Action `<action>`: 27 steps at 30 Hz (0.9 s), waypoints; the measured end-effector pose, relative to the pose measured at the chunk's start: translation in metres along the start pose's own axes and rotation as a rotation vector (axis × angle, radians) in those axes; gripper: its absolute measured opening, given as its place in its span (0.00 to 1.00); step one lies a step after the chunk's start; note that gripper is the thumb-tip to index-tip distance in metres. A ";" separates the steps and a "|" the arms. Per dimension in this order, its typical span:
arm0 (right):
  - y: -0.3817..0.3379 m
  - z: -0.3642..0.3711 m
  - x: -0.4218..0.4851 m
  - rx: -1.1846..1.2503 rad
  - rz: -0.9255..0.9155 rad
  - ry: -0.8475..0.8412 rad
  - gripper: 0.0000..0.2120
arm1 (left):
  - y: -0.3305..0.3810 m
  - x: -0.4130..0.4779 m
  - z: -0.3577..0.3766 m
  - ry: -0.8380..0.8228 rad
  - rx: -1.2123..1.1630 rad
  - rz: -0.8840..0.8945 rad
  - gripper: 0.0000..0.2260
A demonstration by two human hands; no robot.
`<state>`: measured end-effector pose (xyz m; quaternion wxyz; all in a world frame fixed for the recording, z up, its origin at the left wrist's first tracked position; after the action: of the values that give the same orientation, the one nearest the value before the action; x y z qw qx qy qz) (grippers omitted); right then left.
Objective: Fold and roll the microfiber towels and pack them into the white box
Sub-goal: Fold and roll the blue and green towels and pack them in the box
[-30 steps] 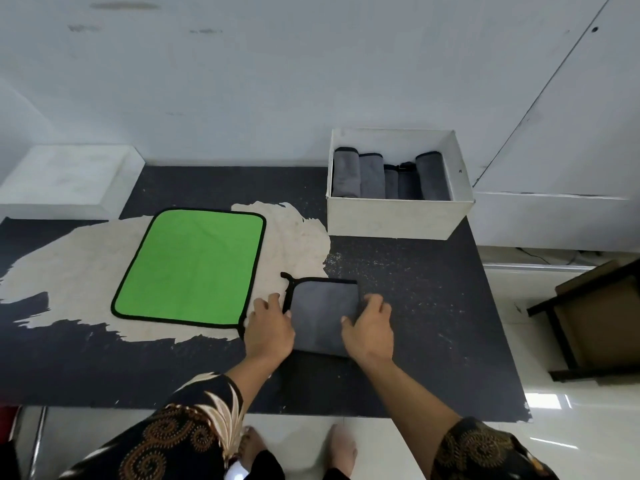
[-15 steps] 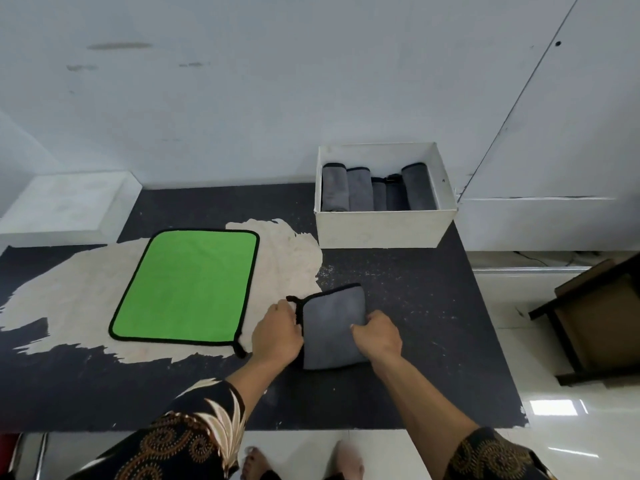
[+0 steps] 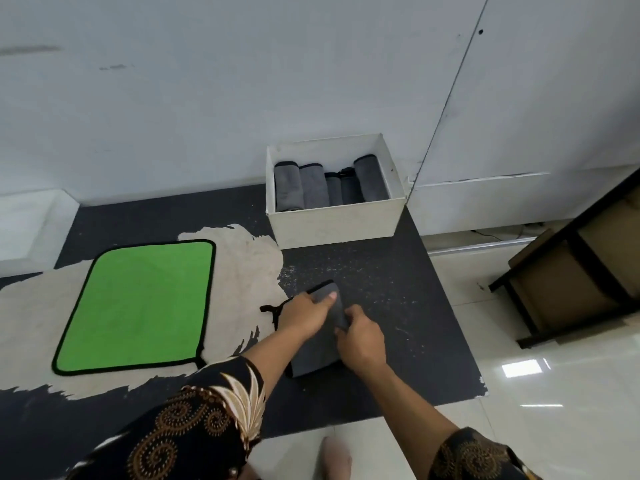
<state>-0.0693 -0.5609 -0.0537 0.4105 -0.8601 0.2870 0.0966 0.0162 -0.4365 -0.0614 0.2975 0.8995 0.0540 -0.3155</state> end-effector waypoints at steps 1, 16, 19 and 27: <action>-0.005 0.000 -0.003 0.004 -0.069 0.019 0.12 | 0.003 0.000 0.002 -0.032 -0.075 -0.064 0.42; 0.019 0.009 -0.022 -0.150 -0.054 0.008 0.13 | -0.013 0.005 0.007 -0.036 -0.522 -0.250 0.15; 0.016 0.009 -0.026 -0.192 -0.113 0.065 0.10 | -0.024 0.003 0.005 -0.071 -0.644 -0.231 0.11; -0.002 0.023 -0.040 -0.467 -0.495 0.116 0.19 | -0.060 -0.001 -0.012 0.067 -0.644 -0.151 0.05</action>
<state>-0.0994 -0.5259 -0.0514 0.1966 -0.9785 0.0625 0.0082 0.0045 -0.3805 -0.0835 0.5404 0.7625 0.2272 -0.2739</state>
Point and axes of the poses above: each hand's wrist, its own x-axis towards the middle knuckle, its own z-axis out of the palm, y = z × x, the point moved 7 cm from there along x, towards the middle knuckle, and after that the axes turned 3 degrees about x, right-handed, at the moved point
